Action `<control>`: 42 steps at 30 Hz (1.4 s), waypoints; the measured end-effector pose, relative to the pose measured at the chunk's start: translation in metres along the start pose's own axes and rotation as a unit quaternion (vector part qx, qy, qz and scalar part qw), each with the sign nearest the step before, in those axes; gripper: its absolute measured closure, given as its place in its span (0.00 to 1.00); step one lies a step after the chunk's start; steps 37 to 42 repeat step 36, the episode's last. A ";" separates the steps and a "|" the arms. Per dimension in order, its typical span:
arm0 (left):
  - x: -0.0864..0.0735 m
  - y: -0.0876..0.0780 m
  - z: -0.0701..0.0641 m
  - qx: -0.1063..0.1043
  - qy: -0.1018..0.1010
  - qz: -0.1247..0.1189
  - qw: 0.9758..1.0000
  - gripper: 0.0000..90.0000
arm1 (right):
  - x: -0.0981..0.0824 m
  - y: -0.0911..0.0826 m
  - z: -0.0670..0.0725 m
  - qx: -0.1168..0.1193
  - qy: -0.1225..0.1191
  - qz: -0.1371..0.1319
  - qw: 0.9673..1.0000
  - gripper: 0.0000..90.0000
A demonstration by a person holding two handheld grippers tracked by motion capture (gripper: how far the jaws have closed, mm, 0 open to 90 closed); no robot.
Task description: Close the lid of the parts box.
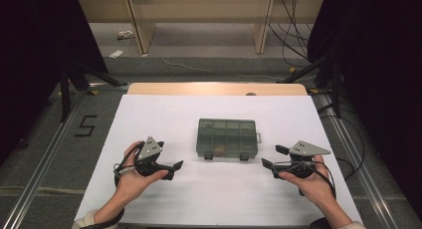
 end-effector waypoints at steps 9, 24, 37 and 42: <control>-0.005 -0.002 0.003 0.004 0.000 0.005 1.000 0.04 | -0.004 -0.003 0.000 -0.001 0.002 0.001 1.000 0.27; -0.009 -0.003 0.006 0.004 -0.008 0.007 1.000 0.05 | -0.009 -0.007 0.000 -0.001 0.002 0.002 1.000 0.26; -0.009 -0.001 0.011 0.009 -0.016 0.009 1.000 0.04 | -0.010 -0.007 -0.002 0.000 0.005 -0.002 1.000 0.25; -0.009 -0.001 0.011 0.009 -0.016 0.009 1.000 0.04 | -0.010 -0.007 -0.002 0.000 0.005 -0.002 1.000 0.25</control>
Point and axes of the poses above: each handheld gripper's, and its own axes: y roughly forward along the jaws, x roughly out of its top, z roughly to its left, the point moved 3 cm from there along y, roughly forward along the jaws, and after that the axes turned 8 degrees about z, right-handed, at the moved point
